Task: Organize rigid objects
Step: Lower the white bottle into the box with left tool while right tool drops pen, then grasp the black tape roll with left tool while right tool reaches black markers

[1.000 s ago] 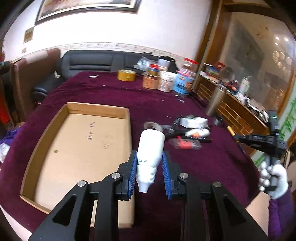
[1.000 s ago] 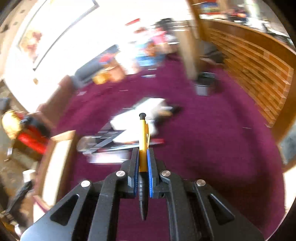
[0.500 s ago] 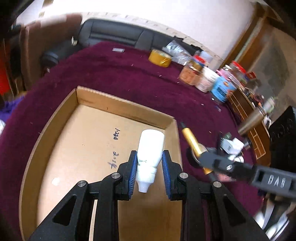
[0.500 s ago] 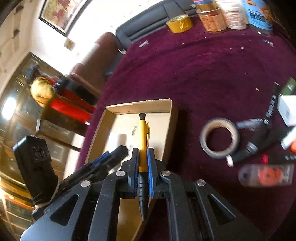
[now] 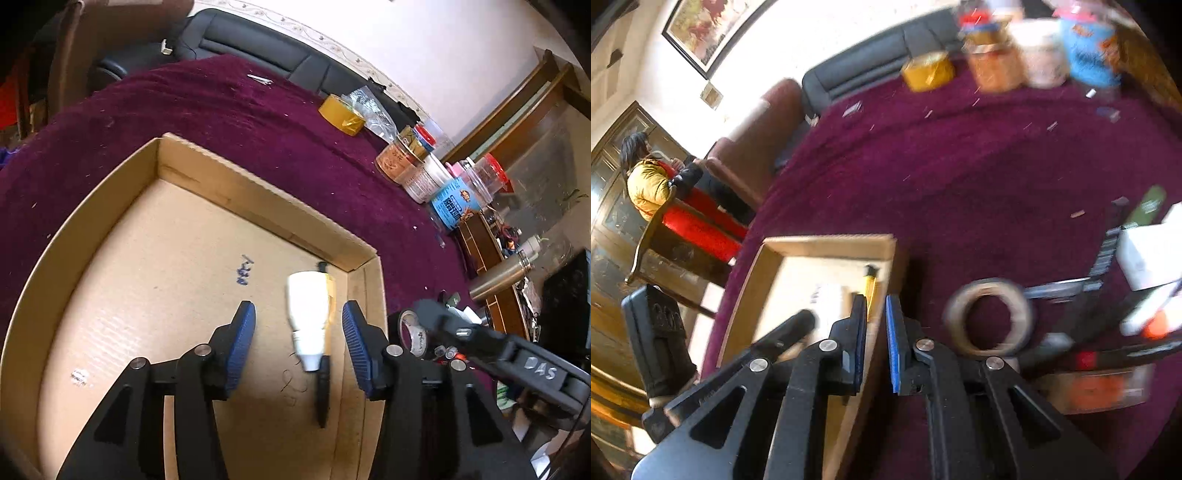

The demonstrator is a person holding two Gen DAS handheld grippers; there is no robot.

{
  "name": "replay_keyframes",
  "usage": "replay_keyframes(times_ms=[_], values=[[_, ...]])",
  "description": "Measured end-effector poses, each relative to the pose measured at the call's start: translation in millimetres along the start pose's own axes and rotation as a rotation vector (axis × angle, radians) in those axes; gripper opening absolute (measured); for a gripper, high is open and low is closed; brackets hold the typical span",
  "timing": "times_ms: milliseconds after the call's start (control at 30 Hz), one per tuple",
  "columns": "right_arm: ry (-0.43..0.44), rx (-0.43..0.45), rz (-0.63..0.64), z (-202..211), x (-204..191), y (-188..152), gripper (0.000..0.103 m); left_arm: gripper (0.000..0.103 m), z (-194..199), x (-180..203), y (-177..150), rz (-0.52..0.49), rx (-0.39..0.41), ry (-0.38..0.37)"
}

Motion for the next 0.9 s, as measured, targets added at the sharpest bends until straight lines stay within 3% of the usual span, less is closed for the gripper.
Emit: replay_keyframes(times_ms=[167, 267, 300, 400, 467, 567, 733, 900], values=[[-0.089, 0.107, -0.002, 57, 57, -7, 0.010, 0.043, 5, -4, -3, 0.026, 0.016, -0.022], [-0.165, 0.147, -0.016, 85, 97, -14, 0.028, 0.043, 16, 4, -3, 0.006, 0.040, -0.032], [-0.181, 0.161, -0.030, 94, 111, -17, 0.033, 0.043, 23, 11, -5, -0.005, 0.050, -0.039], [-0.227, 0.210, -0.091, 112, 149, -22, 0.034, 0.048, 43, 41, -12, -0.074, 0.082, -0.035], [-0.251, 0.253, -0.119, 119, 170, -25, 0.034, 0.059, 51, 64, -18, -0.129, 0.101, -0.015], [-0.286, 0.308, -0.137, 123, 193, -27, 0.033, 0.062, 50, 103, -32, -0.222, 0.091, 0.009], [-0.263, 0.333, -0.188, 121, 217, -30, 0.033, 0.062, 25, 145, -57, -0.305, 0.023, 0.017], [-0.212, 0.359, -0.190, 127, 214, -30, 0.033, 0.062, -11, 160, -64, -0.338, -0.039, 0.084]])
Point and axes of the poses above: each gripper's, at about its wrist camera, not at the fingertips, and z roughly against the way its jaws point, x to its right, y to its top, the point moved 5 cm from there along -z, roughly the way its jaws point, and after that the axes turned 1 degree about -y, right-handed, at the moved point
